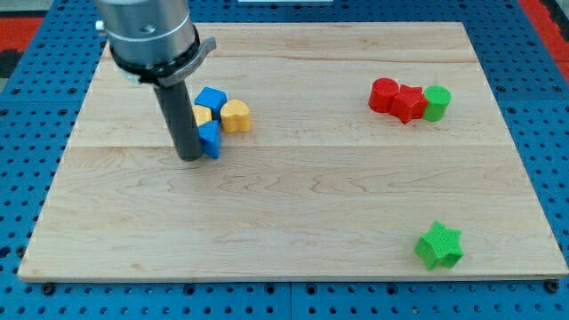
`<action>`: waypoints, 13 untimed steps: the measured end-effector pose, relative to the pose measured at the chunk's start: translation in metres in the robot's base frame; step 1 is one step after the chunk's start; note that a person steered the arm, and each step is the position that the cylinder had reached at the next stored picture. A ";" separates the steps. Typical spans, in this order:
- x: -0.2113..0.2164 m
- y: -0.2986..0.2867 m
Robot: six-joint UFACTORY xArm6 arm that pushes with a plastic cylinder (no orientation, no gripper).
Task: Push the green star into the blue triangle
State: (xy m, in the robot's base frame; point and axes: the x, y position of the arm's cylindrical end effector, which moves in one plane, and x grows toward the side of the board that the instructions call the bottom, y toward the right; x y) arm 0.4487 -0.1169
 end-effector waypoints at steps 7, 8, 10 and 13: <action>0.110 0.209; 0.064 0.076; 0.131 0.102; 0.079 0.045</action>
State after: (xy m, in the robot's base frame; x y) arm 0.5277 -0.0720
